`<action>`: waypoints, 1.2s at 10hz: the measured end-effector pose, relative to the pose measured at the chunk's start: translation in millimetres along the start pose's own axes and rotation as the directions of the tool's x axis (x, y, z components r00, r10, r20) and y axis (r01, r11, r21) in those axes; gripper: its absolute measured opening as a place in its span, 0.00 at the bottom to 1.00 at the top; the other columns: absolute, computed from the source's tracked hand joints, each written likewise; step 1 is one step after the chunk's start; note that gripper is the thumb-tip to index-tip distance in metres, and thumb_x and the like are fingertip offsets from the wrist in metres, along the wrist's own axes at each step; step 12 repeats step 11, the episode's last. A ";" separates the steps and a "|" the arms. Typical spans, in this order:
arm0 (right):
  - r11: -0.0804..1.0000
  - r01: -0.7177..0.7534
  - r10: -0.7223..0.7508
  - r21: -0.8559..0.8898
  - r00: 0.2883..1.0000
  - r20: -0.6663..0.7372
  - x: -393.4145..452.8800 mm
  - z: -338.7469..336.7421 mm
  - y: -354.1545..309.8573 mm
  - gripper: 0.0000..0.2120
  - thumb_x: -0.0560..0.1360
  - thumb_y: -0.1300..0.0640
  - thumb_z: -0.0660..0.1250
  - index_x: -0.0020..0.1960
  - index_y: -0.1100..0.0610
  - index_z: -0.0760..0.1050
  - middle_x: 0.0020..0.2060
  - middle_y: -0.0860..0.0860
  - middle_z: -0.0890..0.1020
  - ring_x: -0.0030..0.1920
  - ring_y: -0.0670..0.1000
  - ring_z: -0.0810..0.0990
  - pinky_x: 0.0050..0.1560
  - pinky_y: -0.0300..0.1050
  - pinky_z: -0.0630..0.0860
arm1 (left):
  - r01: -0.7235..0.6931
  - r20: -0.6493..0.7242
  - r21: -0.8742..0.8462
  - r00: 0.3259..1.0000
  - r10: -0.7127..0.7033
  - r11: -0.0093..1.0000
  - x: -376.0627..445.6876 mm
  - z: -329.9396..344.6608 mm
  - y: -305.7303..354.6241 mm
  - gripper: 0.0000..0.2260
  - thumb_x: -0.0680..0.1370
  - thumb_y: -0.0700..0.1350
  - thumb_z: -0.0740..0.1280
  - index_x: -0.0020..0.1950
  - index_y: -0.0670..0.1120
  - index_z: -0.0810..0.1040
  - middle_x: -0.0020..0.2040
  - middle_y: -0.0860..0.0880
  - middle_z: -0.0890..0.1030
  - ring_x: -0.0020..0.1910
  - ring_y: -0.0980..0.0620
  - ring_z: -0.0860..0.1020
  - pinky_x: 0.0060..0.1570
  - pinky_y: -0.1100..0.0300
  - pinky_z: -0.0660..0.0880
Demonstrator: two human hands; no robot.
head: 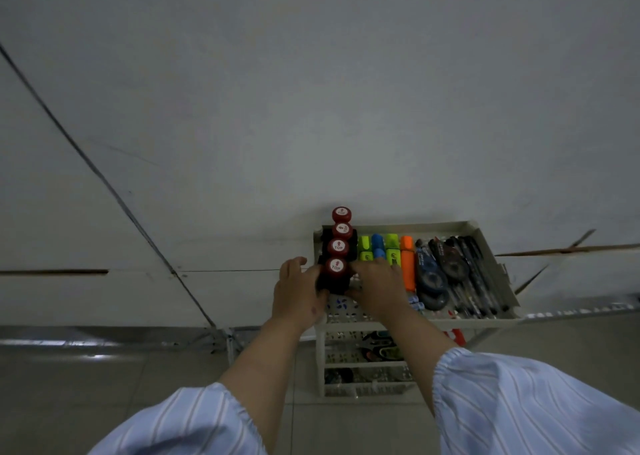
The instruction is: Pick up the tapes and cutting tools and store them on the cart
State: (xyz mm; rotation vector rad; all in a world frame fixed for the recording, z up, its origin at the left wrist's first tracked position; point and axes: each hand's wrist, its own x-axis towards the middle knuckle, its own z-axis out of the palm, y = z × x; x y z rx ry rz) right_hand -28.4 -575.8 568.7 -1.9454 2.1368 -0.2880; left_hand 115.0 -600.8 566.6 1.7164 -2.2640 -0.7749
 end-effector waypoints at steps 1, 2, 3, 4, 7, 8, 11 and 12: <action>1.000 -0.004 0.004 0.015 1.000 0.013 1.3 2.6 2.6 0.12 0.72 0.52 0.67 0.55 0.54 0.75 0.55 0.52 0.80 0.61 0.57 0.71 0.57 0.51 0.67 | 0.002 -0.006 0.007 1.000 -0.002 1.000 3.0 4.8 0.2 0.19 0.76 0.44 0.63 0.67 0.46 0.68 0.72 0.42 0.61 0.73 0.44 0.54 0.69 0.50 0.60; 0.998 -0.008 0.009 0.063 1.000 -0.016 0.2 5.8 9.4 0.13 0.71 0.54 0.68 0.54 0.55 0.77 0.55 0.54 0.79 0.60 0.58 0.72 0.56 0.51 0.69 | 0.014 -0.016 -0.011 1.000 -0.014 1.000 5.2 8.5 0.8 0.19 0.75 0.44 0.64 0.66 0.46 0.69 0.70 0.42 0.64 0.72 0.44 0.57 0.68 0.50 0.63; 0.999 -0.012 0.012 0.047 1.000 0.011 0.1 4.8 15.8 0.14 0.71 0.54 0.67 0.56 0.53 0.76 0.57 0.53 0.77 0.61 0.57 0.70 0.56 0.50 0.68 | 0.038 -0.023 -0.019 0.999 -0.038 0.999 7.1 10.7 0.8 0.21 0.74 0.44 0.65 0.66 0.47 0.67 0.68 0.42 0.66 0.70 0.44 0.59 0.67 0.49 0.65; 0.999 -0.012 0.011 0.052 1.000 0.011 0.4 2.0 15.9 0.13 0.70 0.53 0.67 0.54 0.54 0.76 0.55 0.53 0.79 0.60 0.58 0.71 0.53 0.49 0.68 | 0.036 -0.012 -0.005 0.999 -0.036 0.999 8.5 9.4 1.3 0.22 0.75 0.43 0.65 0.68 0.46 0.67 0.71 0.42 0.63 0.72 0.44 0.56 0.69 0.50 0.62; 0.997 -0.003 0.000 0.080 0.999 0.039 4.3 -11.7 18.9 0.14 0.71 0.55 0.67 0.56 0.53 0.76 0.54 0.53 0.79 0.61 0.57 0.70 0.53 0.48 0.66 | 0.004 -0.008 -0.074 1.000 -0.004 0.997 6.3 -5.5 3.9 0.25 0.73 0.40 0.64 0.69 0.47 0.62 0.66 0.42 0.68 0.66 0.42 0.64 0.65 0.50 0.66; 0.987 0.001 -0.006 0.158 1.000 0.027 10.7 -24.3 23.8 0.17 0.70 0.59 0.66 0.59 0.53 0.75 0.56 0.56 0.80 0.60 0.59 0.74 0.56 0.49 0.72 | 0.002 -0.023 -0.066 1.000 -0.003 0.998 7.9 -20.8 14.7 0.24 0.74 0.35 0.59 0.70 0.46 0.62 0.68 0.41 0.65 0.67 0.42 0.63 0.66 0.49 0.66; 0.978 0.082 -0.067 0.190 0.994 -0.085 25.3 -111.7 16.3 0.35 0.71 0.56 0.67 0.73 0.52 0.54 0.68 0.56 0.69 0.67 0.59 0.67 0.66 0.58 0.66 | -0.102 -0.164 0.014 0.981 0.103 0.995 23.7 -103.7 65.2 0.22 0.78 0.41 0.57 0.72 0.45 0.58 0.72 0.42 0.59 0.71 0.43 0.59 0.68 0.49 0.64; 0.978 0.082 -0.067 0.190 0.994 -0.085 25.3 -111.7 16.3 0.35 0.71 0.56 0.67 0.73 0.52 0.54 0.68 0.56 0.69 0.67 0.59 0.67 0.66 0.58 0.66 | -0.102 -0.164 0.014 0.981 0.103 0.995 23.7 -103.7 65.2 0.22 0.78 0.41 0.57 0.72 0.45 0.58 0.72 0.42 0.59 0.71 0.43 0.59 0.68 0.49 0.64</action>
